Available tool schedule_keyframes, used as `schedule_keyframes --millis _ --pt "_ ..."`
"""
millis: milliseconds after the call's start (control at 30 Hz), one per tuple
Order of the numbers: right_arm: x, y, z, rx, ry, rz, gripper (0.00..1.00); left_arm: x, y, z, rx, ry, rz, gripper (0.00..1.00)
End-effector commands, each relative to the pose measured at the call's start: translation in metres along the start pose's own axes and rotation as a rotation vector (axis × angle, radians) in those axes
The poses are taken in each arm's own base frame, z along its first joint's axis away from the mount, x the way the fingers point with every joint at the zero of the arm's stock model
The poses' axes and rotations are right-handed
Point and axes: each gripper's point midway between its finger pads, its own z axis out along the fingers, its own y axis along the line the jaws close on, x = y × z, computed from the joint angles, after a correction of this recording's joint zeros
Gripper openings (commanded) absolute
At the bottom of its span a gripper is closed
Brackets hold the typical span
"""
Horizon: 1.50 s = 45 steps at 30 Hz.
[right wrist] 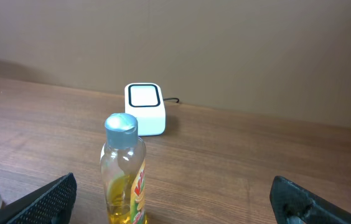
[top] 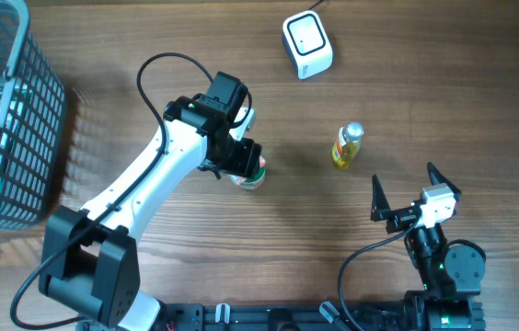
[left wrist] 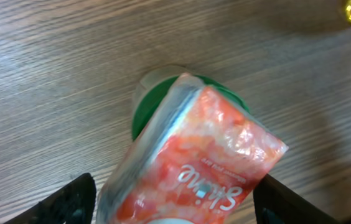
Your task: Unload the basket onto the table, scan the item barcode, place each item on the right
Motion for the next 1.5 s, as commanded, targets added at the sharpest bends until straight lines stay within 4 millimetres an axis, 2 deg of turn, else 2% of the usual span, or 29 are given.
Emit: schedule_keyframes --millis 0,133,233,300,433,600,733,867,1033,1200,1467 --pt "-0.001 -0.003 0.000 0.015 -0.004 -0.002 1.00 0.000 0.012 0.002 -0.052 0.000 -0.010 0.64" --pt "-0.001 -0.003 0.000 0.015 -0.004 -0.002 1.00 0.001 0.011 0.003 -0.049 0.006 -0.017 0.62" --pt "-0.001 -0.003 0.000 0.015 -0.004 -0.002 1.00 0.003 0.012 0.003 -0.051 0.013 -0.018 0.54" --pt "-0.001 -0.003 0.000 0.015 -0.004 -0.002 1.00 0.003 0.012 0.002 -0.053 0.012 -0.018 0.53" --pt "-0.001 -0.003 0.000 0.015 -0.004 -0.002 1.00 0.003 0.013 0.002 -0.055 0.012 -0.020 0.58" --pt "-0.001 -0.003 0.000 0.015 -0.004 -0.002 1.00 0.000 0.028 0.001 -0.139 -0.013 -0.143 0.54" --pt "-0.001 -0.003 0.000 0.015 -0.004 -0.002 1.00 0.004 0.020 0.002 -0.093 0.010 -0.161 0.54" --pt "-0.001 -0.003 0.000 0.015 -0.004 -0.002 1.00 0.006 0.026 0.000 -0.071 0.022 -0.214 0.52" --pt "-0.001 -0.003 0.000 0.015 -0.004 -0.002 1.00 0.004 0.024 -0.006 0.105 0.049 -0.299 0.55" --pt "-0.001 -0.003 0.000 0.015 -0.004 -0.002 1.00 0.009 0.042 -0.009 0.104 0.067 -0.360 0.56" --pt "-0.001 -0.003 0.000 0.015 -0.004 -0.002 1.00 0.011 0.042 -0.009 0.102 0.076 -0.362 0.58"
